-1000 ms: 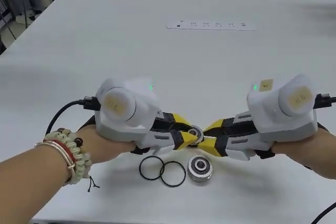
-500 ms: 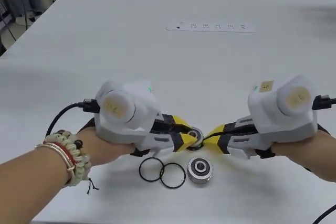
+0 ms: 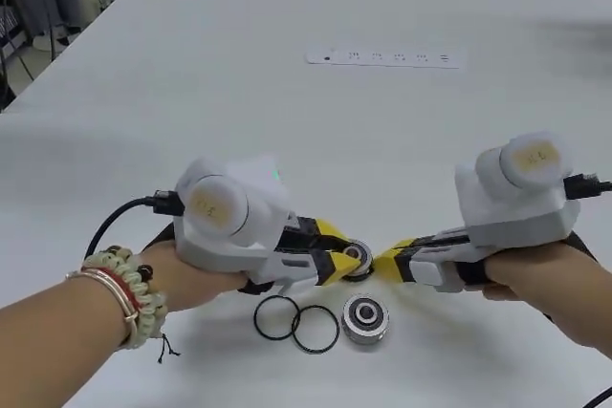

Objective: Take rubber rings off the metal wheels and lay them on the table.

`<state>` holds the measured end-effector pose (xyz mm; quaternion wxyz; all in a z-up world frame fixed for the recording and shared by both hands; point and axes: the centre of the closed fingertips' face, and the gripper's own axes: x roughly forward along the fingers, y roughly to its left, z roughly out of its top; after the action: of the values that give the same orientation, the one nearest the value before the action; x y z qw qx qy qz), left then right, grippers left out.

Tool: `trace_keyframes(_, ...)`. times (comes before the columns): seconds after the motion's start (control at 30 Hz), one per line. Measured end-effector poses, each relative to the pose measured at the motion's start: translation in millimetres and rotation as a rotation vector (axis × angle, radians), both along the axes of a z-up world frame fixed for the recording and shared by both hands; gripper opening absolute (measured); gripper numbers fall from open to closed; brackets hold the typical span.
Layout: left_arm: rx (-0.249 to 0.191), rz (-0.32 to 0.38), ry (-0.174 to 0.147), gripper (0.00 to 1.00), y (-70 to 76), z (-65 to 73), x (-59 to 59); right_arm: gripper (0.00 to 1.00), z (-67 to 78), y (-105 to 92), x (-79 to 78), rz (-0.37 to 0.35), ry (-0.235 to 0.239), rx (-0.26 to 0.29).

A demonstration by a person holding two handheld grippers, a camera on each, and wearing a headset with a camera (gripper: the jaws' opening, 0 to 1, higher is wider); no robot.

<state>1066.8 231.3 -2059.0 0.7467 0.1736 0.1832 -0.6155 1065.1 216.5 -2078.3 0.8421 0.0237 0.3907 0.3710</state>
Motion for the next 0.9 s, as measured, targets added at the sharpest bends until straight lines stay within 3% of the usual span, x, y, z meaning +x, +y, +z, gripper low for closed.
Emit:
trace_keyframes(0.17,0.002,0.001,-0.003,0.08,-0.2,0.0,0.0,0.00,6.0,-0.3,0.9,-0.043,0.028,0.062)
trace_keyframes(0.3,0.002,0.002,-0.005,0.08,-0.2,0.0,0.3,0.00,16.5,6.6,-0.6,-0.078,0.072,0.164)
trace_keyframes(0.33,0.002,0.001,-0.006,0.08,-0.2,0.0,0.3,0.00,13.4,4.5,0.4,-0.081,0.064,0.134)
trace_keyframes(0.43,0.004,0.003,-0.008,0.08,-0.3,0.0,0.5,0.00,14.8,7.0,-0.5,-0.072,0.051,0.113)
trace_keyframes(0.57,0.012,0.004,-0.013,0.08,-0.6,0.1,0.7,0.00,17.5,7.9,-0.7,-0.082,0.067,0.134)
trace_keyframes(0.9,0.010,0.006,-0.014,0.08,-0.6,0.0,0.5,0.00,20.6,11.8,-1.5,-0.064,0.053,0.125)
